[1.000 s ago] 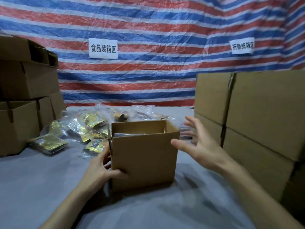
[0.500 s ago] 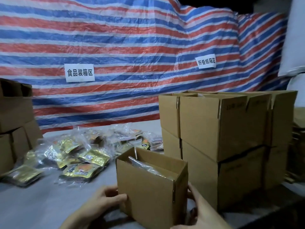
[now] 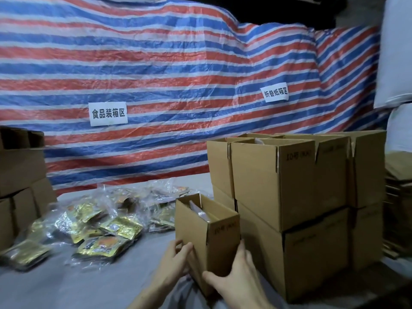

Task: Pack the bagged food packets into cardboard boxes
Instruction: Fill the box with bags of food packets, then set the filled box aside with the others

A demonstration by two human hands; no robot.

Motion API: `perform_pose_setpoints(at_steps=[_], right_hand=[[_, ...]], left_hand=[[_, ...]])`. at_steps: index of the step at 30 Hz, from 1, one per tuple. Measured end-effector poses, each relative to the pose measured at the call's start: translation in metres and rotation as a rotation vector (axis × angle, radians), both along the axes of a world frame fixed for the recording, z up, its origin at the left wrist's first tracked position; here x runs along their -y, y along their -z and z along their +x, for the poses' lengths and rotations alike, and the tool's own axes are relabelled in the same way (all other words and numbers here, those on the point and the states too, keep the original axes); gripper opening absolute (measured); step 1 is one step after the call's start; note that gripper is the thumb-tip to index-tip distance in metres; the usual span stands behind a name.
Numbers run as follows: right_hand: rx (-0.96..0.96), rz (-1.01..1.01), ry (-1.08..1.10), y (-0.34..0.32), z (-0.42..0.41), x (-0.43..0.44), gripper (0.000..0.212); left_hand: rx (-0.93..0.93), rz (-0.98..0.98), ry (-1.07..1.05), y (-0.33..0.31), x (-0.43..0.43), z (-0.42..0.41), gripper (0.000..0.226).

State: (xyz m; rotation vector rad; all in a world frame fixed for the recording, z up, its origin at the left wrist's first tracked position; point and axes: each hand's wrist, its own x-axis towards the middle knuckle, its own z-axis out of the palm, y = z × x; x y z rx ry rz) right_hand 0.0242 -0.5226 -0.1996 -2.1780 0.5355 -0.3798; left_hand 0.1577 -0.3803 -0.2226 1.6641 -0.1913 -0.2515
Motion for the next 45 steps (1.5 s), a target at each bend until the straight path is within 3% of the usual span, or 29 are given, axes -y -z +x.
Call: perform_pose_setpoints(at_steps=[2, 5, 14, 20, 25, 32, 35, 39, 42, 45], right_hand=[[0.114, 0.049, -0.049, 0.015, 0.018, -0.007, 0.139], [0.034, 0.036, -0.004, 0.027, 0.04, 0.012, 0.133], [0.115, -0.093, -0.034, 0.048, 0.049, 0.016, 0.091], [0.073, -0.113, -0.118, 0.052, 0.053, 0.02, 0.088], [0.075, -0.089, -0.133, 0.056, 0.058, 0.023, 0.084], [0.085, -0.108, -0.089, 0.056, 0.055, 0.022, 0.074], [0.166, -0.103, -0.06, 0.051, 0.048, 0.019, 0.048], [0.162, -0.213, -0.085, 0.047, 0.041, 0.013, 0.013], [0.15, -0.28, -0.091, 0.038, 0.041, 0.0, 0.013], [0.213, -0.181, -0.108, 0.023, 0.059, -0.037, 0.024]], left_hand=[[-0.003, -0.043, -0.002, 0.001, 0.011, 0.007, 0.049], [0.021, -0.045, -0.015, -0.002, 0.025, 0.012, 0.054], [0.059, -0.026, 0.002, -0.008, 0.057, 0.024, 0.031], [-0.03, -0.05, -0.05, -0.01, 0.072, 0.036, 0.034], [0.055, 0.072, -0.13, -0.012, 0.077, 0.04, 0.042], [-0.145, -0.134, 0.01, -0.021, 0.046, 0.027, 0.034], [-0.091, -0.02, 0.099, -0.028, 0.026, 0.013, 0.027], [0.142, 0.193, 0.167, -0.036, -0.015, -0.009, 0.015], [0.345, 0.363, 0.254, -0.041, -0.059, -0.023, 0.009], [0.441, 0.545, 0.26, -0.04, -0.104, -0.028, 0.014]])
